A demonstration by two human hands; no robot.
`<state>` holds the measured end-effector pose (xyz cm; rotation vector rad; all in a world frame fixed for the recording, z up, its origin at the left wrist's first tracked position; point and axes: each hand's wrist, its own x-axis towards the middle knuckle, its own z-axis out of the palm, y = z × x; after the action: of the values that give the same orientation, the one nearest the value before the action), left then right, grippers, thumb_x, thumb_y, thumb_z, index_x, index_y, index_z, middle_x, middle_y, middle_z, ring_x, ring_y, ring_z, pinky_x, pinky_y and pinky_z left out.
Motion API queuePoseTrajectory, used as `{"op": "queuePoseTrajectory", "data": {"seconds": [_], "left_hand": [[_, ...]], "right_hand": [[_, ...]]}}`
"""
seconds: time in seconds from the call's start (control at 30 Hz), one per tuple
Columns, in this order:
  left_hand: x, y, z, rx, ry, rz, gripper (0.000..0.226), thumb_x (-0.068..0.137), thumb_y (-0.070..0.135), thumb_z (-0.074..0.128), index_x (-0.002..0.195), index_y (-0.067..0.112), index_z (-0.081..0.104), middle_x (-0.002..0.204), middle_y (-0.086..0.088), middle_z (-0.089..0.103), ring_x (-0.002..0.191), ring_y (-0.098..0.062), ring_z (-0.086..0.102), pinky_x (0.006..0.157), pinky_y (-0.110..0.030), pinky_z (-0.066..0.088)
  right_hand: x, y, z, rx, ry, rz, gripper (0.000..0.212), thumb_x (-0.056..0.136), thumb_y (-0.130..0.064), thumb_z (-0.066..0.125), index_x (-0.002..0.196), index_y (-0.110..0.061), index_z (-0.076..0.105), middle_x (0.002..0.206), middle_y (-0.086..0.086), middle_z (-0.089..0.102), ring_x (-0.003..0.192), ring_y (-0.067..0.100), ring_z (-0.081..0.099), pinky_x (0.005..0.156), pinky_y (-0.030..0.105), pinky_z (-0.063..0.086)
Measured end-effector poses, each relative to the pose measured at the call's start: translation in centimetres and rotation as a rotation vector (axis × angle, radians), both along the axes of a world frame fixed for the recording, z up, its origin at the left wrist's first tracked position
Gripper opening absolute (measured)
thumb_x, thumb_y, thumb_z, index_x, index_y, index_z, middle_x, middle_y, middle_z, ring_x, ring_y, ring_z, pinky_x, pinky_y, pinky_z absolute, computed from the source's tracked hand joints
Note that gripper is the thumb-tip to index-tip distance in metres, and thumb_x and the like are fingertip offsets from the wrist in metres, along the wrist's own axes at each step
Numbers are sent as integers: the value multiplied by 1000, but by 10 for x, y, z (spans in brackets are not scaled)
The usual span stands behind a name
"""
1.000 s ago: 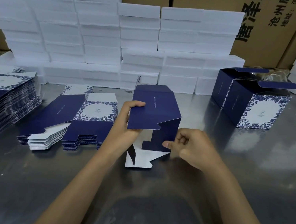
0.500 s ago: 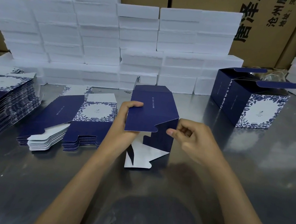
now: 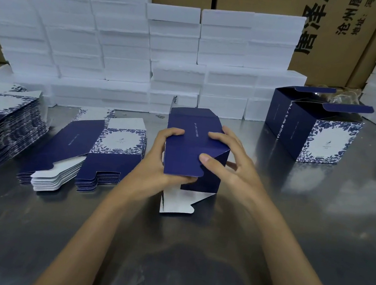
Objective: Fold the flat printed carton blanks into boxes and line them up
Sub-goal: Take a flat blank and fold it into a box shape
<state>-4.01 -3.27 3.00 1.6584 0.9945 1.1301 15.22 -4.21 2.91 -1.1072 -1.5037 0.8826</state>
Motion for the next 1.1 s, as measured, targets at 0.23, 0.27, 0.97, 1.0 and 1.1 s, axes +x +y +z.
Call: {"op": "queuePoseTrajectory", "data": {"seconds": [0.23,0.27,0.97,1.0,1.1], "left_hand": [[-11,-1,8,9,191,-60,99,69,27,91,142,57,32,153,23,29,124,14,49,96,-10,47],[-6,-1,7,54,145,7,86,73,27,87,140,54,40,156,22,25,121,22,46,92,-6,45],[18,6,-9,119,-209,116,14,91,12,70,102,18,75,124,25,65,147,-7,32,114,-26,36],[15,7,-9,105,-202,106,15,90,13,71,104,18,76,126,23,65,147,-11,33,118,-39,34],[14,6,-10,114,-205,132,15,89,14,73,103,19,77,127,23,65,145,-16,37,114,-51,38]], "right_hand": [[-2,5,-7,55,21,-49,40,86,-23,79,120,-39,66,152,-24,38,135,2,47,112,48,42],[-3,6,-7,66,33,-66,39,86,-22,80,119,-37,67,152,-22,39,135,3,48,111,49,42],[-12,5,-7,128,144,-103,24,86,-15,79,93,-37,77,151,-17,43,136,-4,42,92,-1,37],[-11,4,-7,126,154,-88,24,86,-15,79,94,-37,77,151,-17,43,137,-2,42,94,4,41],[-9,4,-6,113,183,-74,20,87,-12,78,92,-31,77,148,-14,47,137,4,45,109,37,46]]}}
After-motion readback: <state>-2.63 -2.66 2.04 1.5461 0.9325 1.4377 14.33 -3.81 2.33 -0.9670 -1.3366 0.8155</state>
